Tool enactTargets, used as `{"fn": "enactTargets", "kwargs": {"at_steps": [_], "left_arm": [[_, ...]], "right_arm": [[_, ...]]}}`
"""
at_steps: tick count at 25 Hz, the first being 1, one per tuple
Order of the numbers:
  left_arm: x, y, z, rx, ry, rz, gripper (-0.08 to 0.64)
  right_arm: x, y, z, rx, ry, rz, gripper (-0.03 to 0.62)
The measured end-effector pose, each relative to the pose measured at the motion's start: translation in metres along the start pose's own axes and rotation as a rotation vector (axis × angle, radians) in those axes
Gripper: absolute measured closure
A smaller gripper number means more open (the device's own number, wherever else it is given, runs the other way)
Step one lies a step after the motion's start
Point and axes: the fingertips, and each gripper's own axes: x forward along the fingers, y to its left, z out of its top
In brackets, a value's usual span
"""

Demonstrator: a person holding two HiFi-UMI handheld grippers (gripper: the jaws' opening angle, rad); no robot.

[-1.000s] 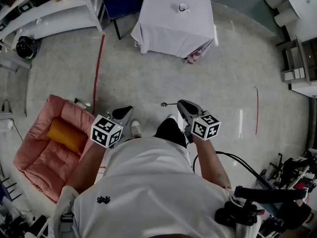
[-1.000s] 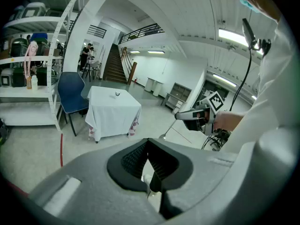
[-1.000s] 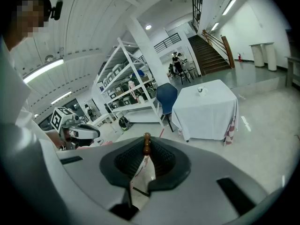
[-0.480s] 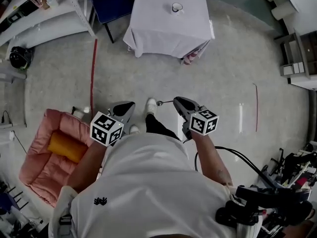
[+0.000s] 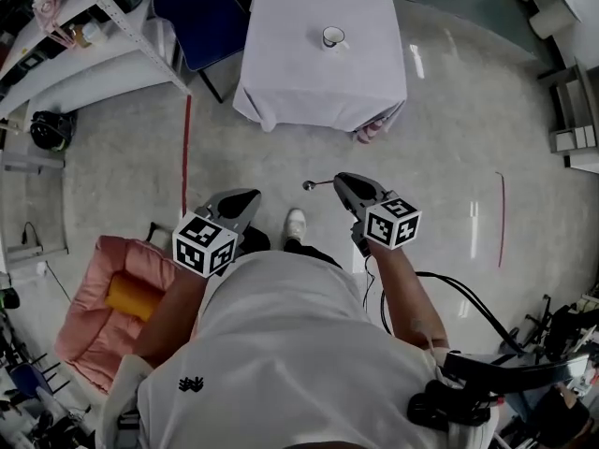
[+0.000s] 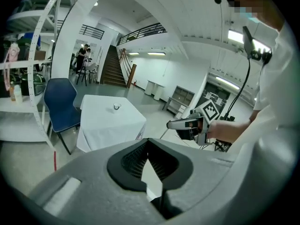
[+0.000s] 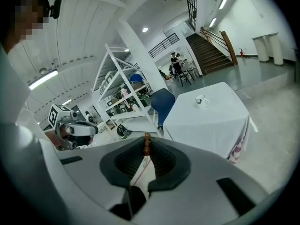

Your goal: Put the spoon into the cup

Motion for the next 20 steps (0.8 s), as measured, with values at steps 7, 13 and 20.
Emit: {"fn": "enactTargets", "kwargs": {"at_steps": [7, 13, 20], "left_arm": [[0.031, 0.05, 0.03, -0.015, 0.02, -0.028, 0.549], [0.055, 0.12, 0.076, 0.015, 0.009, -0.083, 0.549], [0.078, 0.181, 0.123, 0.068, 0.03, -0.186, 0.549]], "right_arm": [[0.042, -0.035, 0.03, 0.062, 0.001, -0.026, 0.549], [0.086, -0.061, 0.089, 0.074, -0.041, -0.107, 0.549], [0.124, -0.098, 0.158, 0.12, -0.121, -0.226, 0.549]]}}
